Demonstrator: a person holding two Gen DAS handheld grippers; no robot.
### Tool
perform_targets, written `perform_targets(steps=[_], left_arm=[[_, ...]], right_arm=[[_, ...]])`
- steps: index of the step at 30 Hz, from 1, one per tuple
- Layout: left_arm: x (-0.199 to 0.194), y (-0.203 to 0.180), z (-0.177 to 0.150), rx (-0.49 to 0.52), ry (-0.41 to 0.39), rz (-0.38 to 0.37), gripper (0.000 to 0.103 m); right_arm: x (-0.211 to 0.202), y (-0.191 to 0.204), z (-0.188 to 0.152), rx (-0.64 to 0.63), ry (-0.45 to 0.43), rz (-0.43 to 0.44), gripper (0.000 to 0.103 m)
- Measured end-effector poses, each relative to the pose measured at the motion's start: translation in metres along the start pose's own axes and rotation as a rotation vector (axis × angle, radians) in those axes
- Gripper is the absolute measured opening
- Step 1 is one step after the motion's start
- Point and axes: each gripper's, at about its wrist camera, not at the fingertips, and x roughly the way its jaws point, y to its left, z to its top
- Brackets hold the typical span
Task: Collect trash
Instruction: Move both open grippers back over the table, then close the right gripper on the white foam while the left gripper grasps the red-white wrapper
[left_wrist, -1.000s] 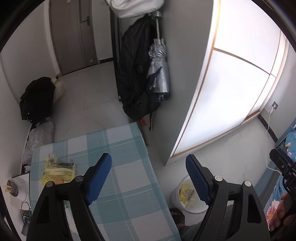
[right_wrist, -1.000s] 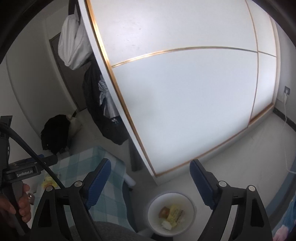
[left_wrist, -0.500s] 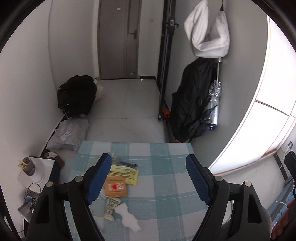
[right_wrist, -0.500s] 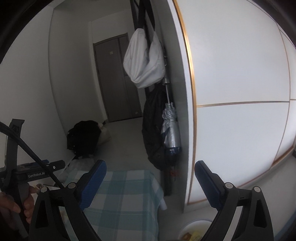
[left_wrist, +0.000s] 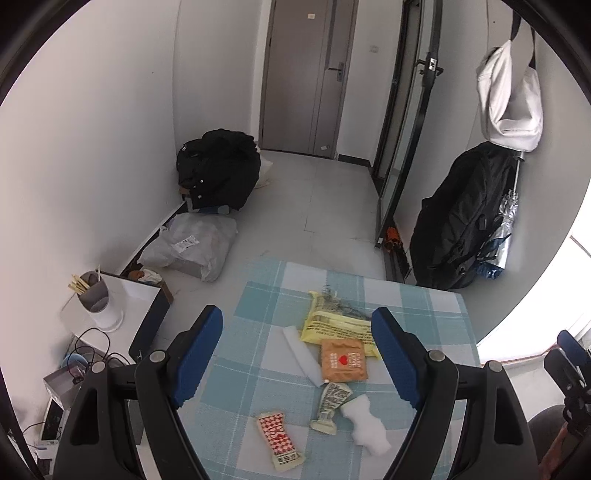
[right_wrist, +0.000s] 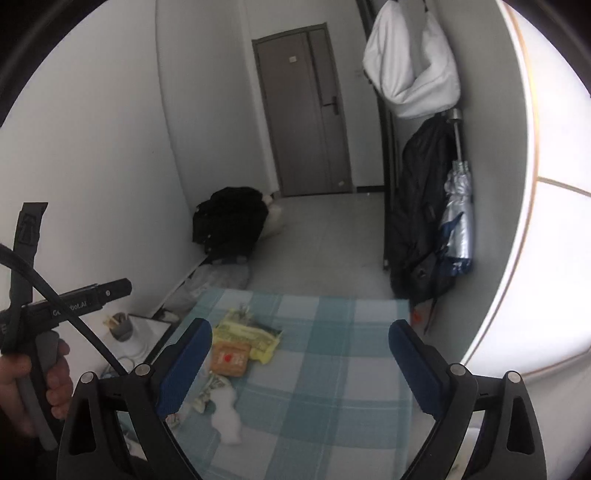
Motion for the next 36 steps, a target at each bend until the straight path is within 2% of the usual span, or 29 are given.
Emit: perform_targets(steps=[7,17,23,28,29,32,34,36], left_arm=[[0.014,0.043,-0.011,-0.071,-0.010,0.043,0.080],[0.033,0.077,-0.018,-0.120,0.087,0.019,0.080],[0.041,0.096,-0.026,-0.169,0.145,-0.007,0.080],[0.046,0.104,-0.027,-0.197,0.178,-0.016,0.080],[0.046,0.104,-0.026,-0.202,0.179,-0.021,0.080],[0.046,0.107,-0.027,-0.205,0.179,-0.022,0.080],[0.047,0.107,-0.027,-0.200,0.182,-0.022,0.080],[0.048,0.108,-0.028,-0.199,0.188,-0.018,0.080]], right_arm=[[0.041,0.034,-0.023,-0.090,0.132,0.071,0.097],[0.083,0.077,-0.052,-0.228,0.248,0.124,0.097],[0.114,0.087,-0.068,-0.249,0.339,0.142,0.096],[0.130,0.092,-0.079,-0.273,0.378,0.144,0.094],[0.134,0.093,-0.081,-0.274,0.390,0.151,0.092],[0.147,0.098,-0.091,-0.285,0.440,0.168,0.077],[0.155,0.100,-0.097,-0.289,0.467,0.178,0.063],[0.161,0.101,-0.102,-0.291,0.487,0.184,0.056]])
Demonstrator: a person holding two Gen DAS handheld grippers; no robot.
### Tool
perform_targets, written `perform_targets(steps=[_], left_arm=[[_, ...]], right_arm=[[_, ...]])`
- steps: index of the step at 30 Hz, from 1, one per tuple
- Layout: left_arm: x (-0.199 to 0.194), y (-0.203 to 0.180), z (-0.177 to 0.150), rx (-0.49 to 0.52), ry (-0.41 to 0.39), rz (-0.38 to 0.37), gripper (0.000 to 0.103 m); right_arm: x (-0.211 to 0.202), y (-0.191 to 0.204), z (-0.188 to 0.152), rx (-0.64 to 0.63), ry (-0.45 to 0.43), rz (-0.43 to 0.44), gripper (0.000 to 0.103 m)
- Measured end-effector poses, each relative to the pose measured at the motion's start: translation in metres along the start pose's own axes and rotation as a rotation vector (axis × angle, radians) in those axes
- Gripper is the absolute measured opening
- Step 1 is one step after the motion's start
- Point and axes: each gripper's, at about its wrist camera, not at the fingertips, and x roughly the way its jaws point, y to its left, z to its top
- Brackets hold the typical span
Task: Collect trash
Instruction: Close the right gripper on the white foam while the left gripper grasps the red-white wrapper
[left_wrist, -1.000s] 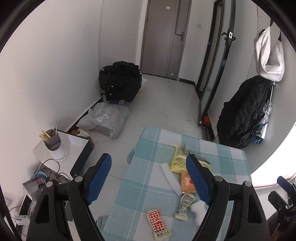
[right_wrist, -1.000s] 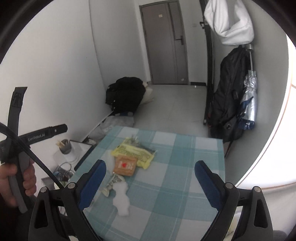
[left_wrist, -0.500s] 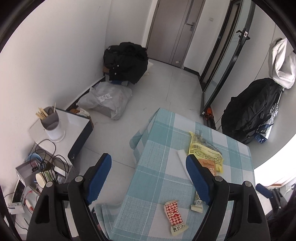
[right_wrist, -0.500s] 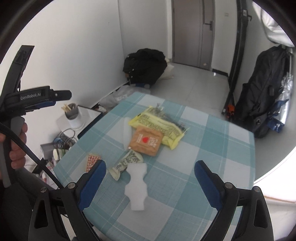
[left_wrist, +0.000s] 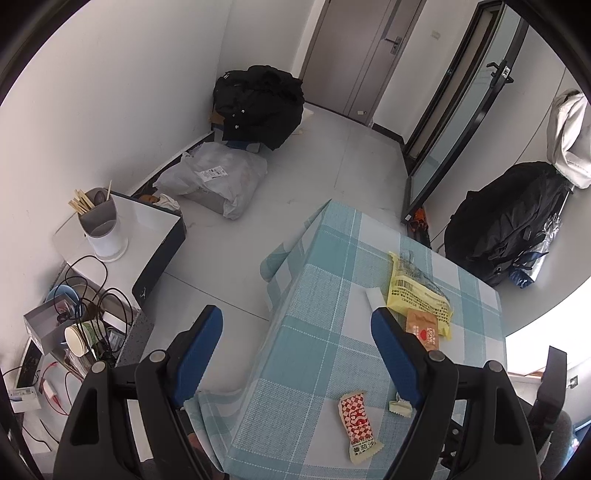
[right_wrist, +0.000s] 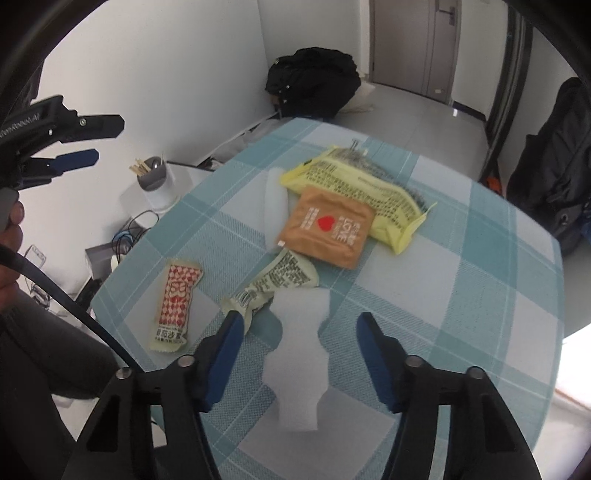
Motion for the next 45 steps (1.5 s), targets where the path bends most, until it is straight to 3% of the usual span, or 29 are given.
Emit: perform_targets(steps=[2,5,7,15,21,25,33,38,45], left_arm=[[0.002,0.001,-0.001,0.004,0.006,0.009,0.080],[0.007,0.002,-0.003,0.008,0.020,0.019,0.080],[0.009,0.001,-0.003,0.011,0.028,0.022,0.080],[0.018,-0.007,-0.007,0.051,0.068,0.024,0.080],[0.023,-0.008,-0.014,0.078,0.088,0.072,0.080],[0.024,-0.006,-0.021,0.064,0.125,0.050,0.080],[0.027,-0.034,-0.041,0.181,0.211,0.048,0.080],[0.035,-0.042,-0.054,0.179,0.278,0.028,0.080],[0.053,-0.051,-0.068,0.201,0.359,0.076,0.080]], right_arm=[[0.007,0.000,-0.001,0.005,0.022,0.022,0.047],[0.013,-0.001,-0.003,0.009,0.045,0.003,0.046],[0.015,-0.004,-0.005,0.024,0.053,0.010,0.034],[0.010,-0.010,-0.007,0.049,0.046,0.037,0.033],[-0.004,-0.009,-0.005,0.050,0.005,0.034,0.032],[-0.016,-0.013,-0.005,0.066,-0.025,0.030,0.032],[-0.050,-0.018,-0.005,0.066,-0.108,0.009,0.032],[-0.064,-0.026,-0.005,0.079,-0.146,-0.013,0.032],[-0.076,-0.034,-0.009,0.079,-0.180,-0.019,0.033]])
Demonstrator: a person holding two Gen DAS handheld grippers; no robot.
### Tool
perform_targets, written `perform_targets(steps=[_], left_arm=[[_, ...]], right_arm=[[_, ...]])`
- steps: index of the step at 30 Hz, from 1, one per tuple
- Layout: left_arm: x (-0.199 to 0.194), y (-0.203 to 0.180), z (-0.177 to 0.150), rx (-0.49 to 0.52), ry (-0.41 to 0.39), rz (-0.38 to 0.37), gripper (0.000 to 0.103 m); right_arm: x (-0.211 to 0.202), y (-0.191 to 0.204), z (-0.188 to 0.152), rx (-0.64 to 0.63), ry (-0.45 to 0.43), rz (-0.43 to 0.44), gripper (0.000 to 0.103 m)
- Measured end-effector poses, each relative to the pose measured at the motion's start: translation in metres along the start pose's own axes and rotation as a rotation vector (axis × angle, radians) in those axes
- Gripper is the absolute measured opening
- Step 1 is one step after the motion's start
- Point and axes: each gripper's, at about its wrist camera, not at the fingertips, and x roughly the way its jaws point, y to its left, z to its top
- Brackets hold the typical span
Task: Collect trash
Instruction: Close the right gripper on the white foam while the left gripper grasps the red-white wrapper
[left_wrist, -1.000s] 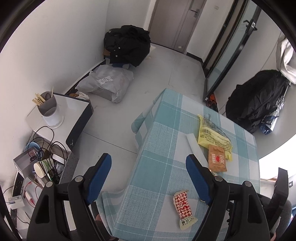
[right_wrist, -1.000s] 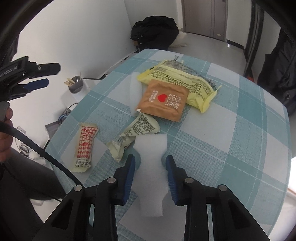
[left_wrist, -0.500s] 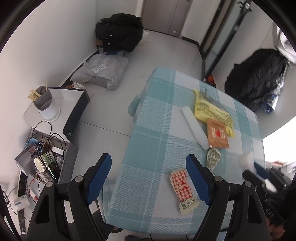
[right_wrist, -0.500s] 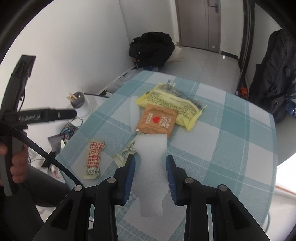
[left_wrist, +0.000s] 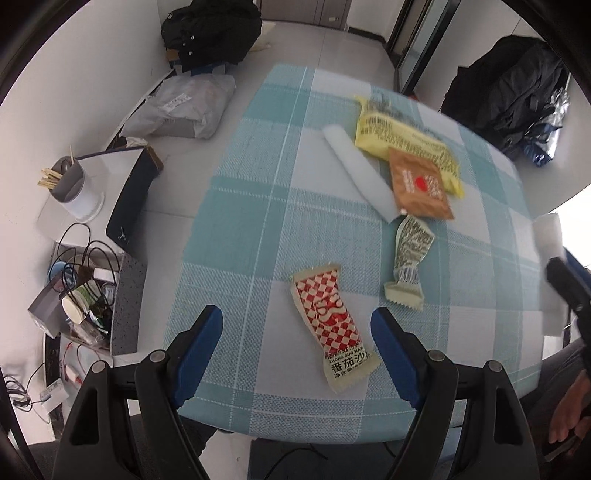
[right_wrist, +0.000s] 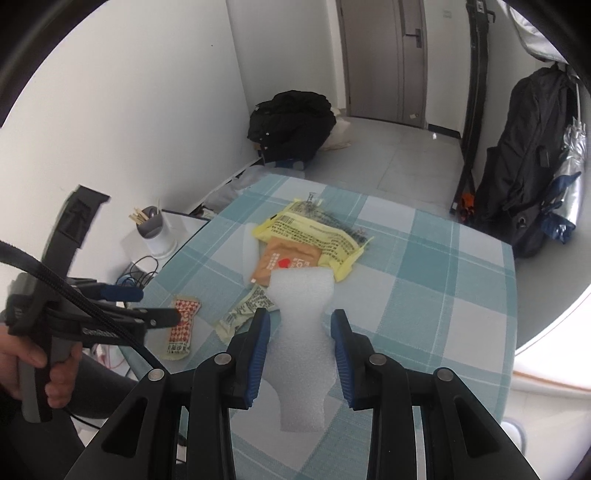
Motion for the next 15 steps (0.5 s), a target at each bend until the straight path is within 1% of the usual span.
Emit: perform_targets(steps=[2,5,7,11,13,15], left_arm=[[0.002,0.000,-0.001,-0.015,0.006,-0.001,0.080],[0.006,-0.002,-0.002,-0.011,0.026,0.022,0.080],[0.009,-0.006,-0.002,0.002,0.032,0.025,0.078],[0.012,-0.012,-0.006,0.031,0.043,0.068,0.076],[0.012,-0.016,-0.009,0.042,0.047,0.067,0.076],[0.013,-0.022,-0.011,0.072,0.049,0.104,0.073]], right_arm=[[-0.004,-0.003,0.000,0.003,-0.011,-0.005,0.033],[-0.011,-0.011,-0.001,0.024,-0.025,-0.004,0.033],[-0.015,-0.015,-0.001,0.033,-0.031,-0.007,0.033],[-0.022,-0.020,-0.003,0.043,-0.046,-0.007,0.033],[-0.025,-0.020,-0.004,0.039,-0.051,-0.007,0.033],[-0.028,-0.019,-0.005,0.029,-0.055,-0.013,0.033]])
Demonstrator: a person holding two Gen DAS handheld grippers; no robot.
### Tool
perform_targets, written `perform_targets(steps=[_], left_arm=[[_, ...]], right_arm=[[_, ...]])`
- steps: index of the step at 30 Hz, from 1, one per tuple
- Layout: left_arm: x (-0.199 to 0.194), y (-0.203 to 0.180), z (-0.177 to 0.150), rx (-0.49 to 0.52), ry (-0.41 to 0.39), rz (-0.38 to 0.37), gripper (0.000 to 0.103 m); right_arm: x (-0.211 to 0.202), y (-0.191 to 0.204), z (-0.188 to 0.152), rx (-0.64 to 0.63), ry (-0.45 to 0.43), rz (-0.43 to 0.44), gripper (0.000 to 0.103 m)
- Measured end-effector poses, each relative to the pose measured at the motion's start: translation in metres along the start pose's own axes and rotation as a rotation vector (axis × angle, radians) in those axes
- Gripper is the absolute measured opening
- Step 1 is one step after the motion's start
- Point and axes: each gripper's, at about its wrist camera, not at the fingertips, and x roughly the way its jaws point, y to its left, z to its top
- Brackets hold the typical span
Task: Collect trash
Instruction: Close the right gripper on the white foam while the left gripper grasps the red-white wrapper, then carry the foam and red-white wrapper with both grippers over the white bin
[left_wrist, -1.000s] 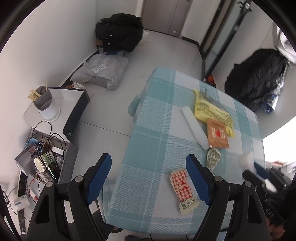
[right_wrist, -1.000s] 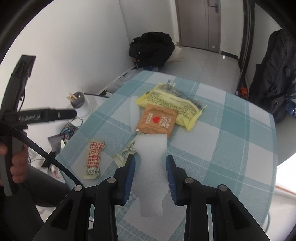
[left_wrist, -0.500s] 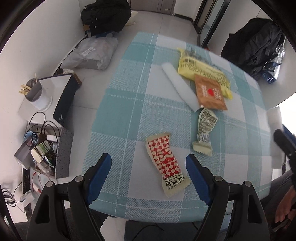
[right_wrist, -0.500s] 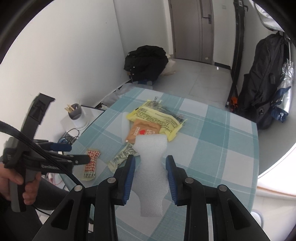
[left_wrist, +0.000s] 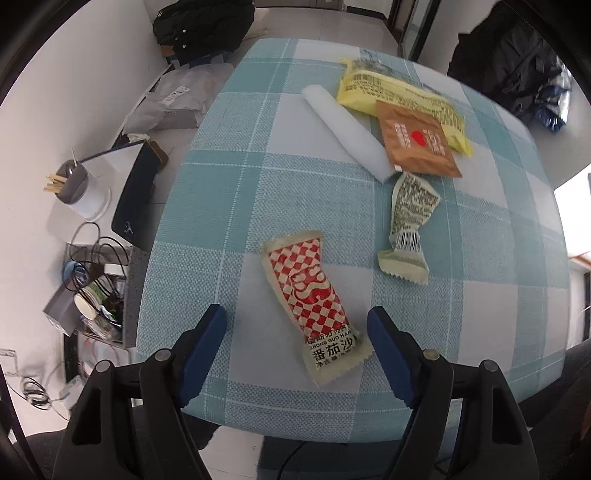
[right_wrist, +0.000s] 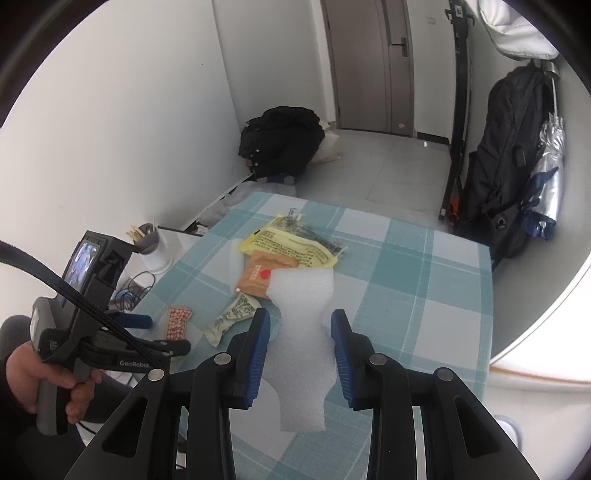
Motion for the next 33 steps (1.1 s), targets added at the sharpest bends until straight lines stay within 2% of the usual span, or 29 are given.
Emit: perform_targets(steps=[4,8,12,17,21,33], left_arm=[[-0.004,-0.002,-0.001,0.000,-0.015,0.003,0.058],[-0.006,-0.009,0.002,0.050,-0.013,-0.013,0.037],[-0.006,-0.012,0.004,0.050,-0.011,-0.025,0.020],[-0.007,-0.013,0.002,0.035,-0.030,-0.031,0.016],[-0.007,-0.007,0.002,0.000,-0.050,-0.064,0.015],[-0.006,0.007,0.004,-0.076,-0.008,-0.137,0.014]], right_arm=[[-0.006,-0.001,0.000,-0.008,-0.019,0.000,0.033],[-0.009,-0.004,0.000,0.009,-0.025,0.002,0.033],[-0.011,-0.005,0.000,0.014,-0.031,0.006,0.033],[-0.013,-0.004,-0.001,0.001,-0.037,0.000,0.033],[-0.014,-0.007,-0.002,0.013,-0.039,-0.002,0.033],[-0.015,-0.008,-0.004,0.023,-0.034,-0.009,0.033]])
